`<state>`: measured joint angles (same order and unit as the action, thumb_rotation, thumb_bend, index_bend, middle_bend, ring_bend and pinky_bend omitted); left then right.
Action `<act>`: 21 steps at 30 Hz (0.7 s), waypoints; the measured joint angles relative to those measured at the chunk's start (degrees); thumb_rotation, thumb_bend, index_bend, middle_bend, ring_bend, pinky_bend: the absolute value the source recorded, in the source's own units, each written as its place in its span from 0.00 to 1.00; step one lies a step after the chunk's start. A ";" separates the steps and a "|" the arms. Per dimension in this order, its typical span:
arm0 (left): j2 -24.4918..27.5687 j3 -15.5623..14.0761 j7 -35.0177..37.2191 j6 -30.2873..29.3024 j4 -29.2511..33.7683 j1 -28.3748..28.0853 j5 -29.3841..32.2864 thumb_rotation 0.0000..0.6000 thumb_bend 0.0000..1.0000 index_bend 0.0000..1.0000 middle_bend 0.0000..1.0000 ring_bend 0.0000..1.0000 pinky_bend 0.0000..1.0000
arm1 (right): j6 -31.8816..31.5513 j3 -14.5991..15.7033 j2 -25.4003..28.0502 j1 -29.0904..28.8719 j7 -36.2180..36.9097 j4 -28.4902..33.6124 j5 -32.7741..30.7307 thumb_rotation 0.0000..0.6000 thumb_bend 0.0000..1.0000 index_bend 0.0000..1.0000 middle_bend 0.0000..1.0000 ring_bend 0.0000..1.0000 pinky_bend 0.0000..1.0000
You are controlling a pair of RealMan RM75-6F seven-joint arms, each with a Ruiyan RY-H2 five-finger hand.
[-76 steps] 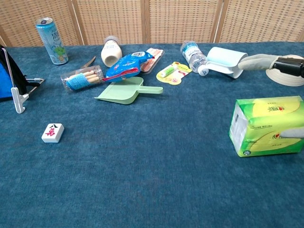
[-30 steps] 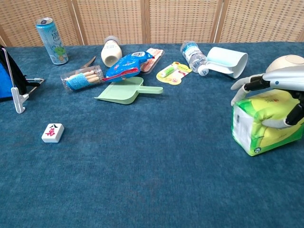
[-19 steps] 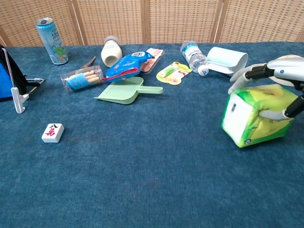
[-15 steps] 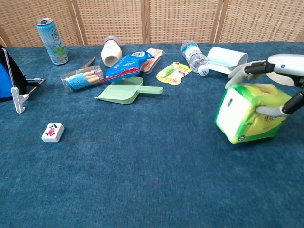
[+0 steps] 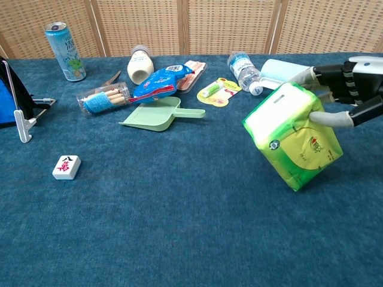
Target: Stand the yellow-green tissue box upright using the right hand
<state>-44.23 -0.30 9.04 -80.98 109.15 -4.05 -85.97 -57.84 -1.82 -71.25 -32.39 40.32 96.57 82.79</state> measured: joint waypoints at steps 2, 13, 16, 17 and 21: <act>-0.01 0.00 -0.04 0.05 0.02 -0.03 0.02 1.00 0.04 0.00 0.00 0.00 0.00 | 0.50 -0.13 0.00 0.28 2.73 0.07 -0.41 1.00 0.54 0.61 0.14 0.02 0.17; -0.11 -0.10 -0.59 0.28 0.27 -0.12 0.07 1.00 0.04 0.00 0.00 0.00 0.00 | 0.40 1.50 -2.00 2.92 13.88 -6.59 1.99 1.00 0.53 0.59 0.13 0.01 0.17; -0.15 -0.12 -0.76 0.32 0.40 -0.13 0.10 1.00 0.04 0.00 0.00 0.00 0.00 | -0.67 2.28 -2.39 3.81 16.97 -8.14 3.39 1.00 0.55 0.50 0.12 0.00 0.17; -0.15 -0.13 -0.79 0.32 0.47 -0.12 0.09 1.00 0.04 0.00 0.00 0.00 0.00 | -1.13 2.56 -2.45 4.10 17.97 -8.66 3.98 1.00 0.56 0.46 0.12 0.00 0.17; -0.19 -0.15 -1.06 0.14 0.62 -0.04 0.05 1.00 0.04 0.00 0.00 0.00 0.00 | -4.39 4.25 -2.60 5.54 22.13 -11.96 7.74 1.00 0.58 0.26 0.09 0.00 0.17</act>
<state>-44.42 -0.45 7.98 -80.84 109.77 -4.09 -85.92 -62.23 2.44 -73.85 -26.85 62.45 84.61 90.53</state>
